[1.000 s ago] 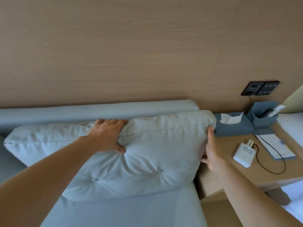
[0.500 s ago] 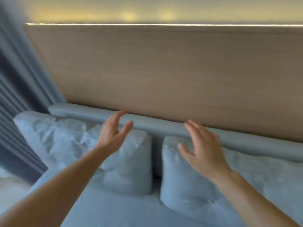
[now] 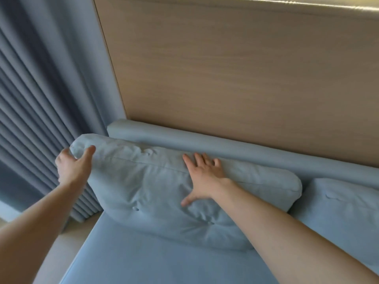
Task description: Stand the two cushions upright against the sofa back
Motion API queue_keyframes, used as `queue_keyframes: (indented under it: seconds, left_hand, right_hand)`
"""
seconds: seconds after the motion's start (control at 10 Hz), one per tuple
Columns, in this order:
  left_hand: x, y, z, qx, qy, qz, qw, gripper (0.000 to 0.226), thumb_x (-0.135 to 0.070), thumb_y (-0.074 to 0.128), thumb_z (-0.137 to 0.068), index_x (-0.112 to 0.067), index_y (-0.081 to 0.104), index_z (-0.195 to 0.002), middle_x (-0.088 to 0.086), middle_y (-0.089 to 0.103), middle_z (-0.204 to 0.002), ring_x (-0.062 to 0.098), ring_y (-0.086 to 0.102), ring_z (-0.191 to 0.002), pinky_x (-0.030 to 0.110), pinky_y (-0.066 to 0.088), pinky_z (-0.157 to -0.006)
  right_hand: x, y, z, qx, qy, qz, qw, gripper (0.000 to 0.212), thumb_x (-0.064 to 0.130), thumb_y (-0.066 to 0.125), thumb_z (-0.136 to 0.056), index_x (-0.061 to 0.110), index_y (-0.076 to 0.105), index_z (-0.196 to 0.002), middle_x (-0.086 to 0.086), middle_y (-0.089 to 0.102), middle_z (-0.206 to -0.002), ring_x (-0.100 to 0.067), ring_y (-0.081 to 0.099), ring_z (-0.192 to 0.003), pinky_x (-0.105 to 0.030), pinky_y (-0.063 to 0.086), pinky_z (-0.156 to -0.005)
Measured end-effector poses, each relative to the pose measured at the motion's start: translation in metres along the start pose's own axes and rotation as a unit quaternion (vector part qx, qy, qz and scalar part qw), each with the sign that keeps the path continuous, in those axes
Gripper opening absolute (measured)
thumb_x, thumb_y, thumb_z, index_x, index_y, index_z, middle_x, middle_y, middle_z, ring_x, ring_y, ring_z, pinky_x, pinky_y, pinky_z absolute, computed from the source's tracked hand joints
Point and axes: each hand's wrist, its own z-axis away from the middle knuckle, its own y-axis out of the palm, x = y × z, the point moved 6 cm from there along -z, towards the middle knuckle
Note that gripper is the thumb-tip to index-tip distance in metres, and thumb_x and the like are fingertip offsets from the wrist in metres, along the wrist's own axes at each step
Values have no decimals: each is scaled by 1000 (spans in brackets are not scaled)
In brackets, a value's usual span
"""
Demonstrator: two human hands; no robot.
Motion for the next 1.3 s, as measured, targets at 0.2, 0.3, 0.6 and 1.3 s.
queue_keyframes:
  seconds: [0.2, 0.3, 0.6, 1.3]
  left_hand:
    - [36, 40, -38, 111, -142, 182, 967, 106, -77, 78, -65, -42, 30, -154, 1, 45, -158, 35, 49, -137, 74, 44, -98]
    - [44, 55, -43, 98, -171, 155, 968, 113, -89, 73, -53, -48, 34, -151, -6, 46, -156, 36, 49, -135, 76, 41, -94]
    - [8, 95, 3, 147, -174, 163, 960, 99, -84, 62, -63, -55, 31, -153, -8, 38, -163, 38, 38, -145, 73, 28, -107]
    - [-71, 74, 73, 25, 154, -20, 988, 88, -51, 60, -93, -24, 16, -165, 4, 12, -174, 26, 17, -157, 65, 14, -120]
  right_hand:
    - [-10, 8, -5, -61, 9, 21, 998, 136, 66, 88, -55, 31, 7, -158, -11, 43, -147, -31, 39, -141, -52, 24, -114]
    - [-17, 8, -4, -74, 20, 8, 997, 127, 60, 91, -56, 32, 16, -155, -9, 50, -137, -30, 48, -132, -50, 26, -112]
    - [-64, 9, 20, -74, 60, 7, 995, 120, 53, 90, -62, 30, 19, -155, -8, 53, -131, -29, 53, -125, -47, 31, -104]
    - [-78, -8, 106, -97, 144, -29, 984, 114, 64, 71, -81, 36, -5, -161, 1, 3, -173, -19, 0, -158, -50, 11, -121]
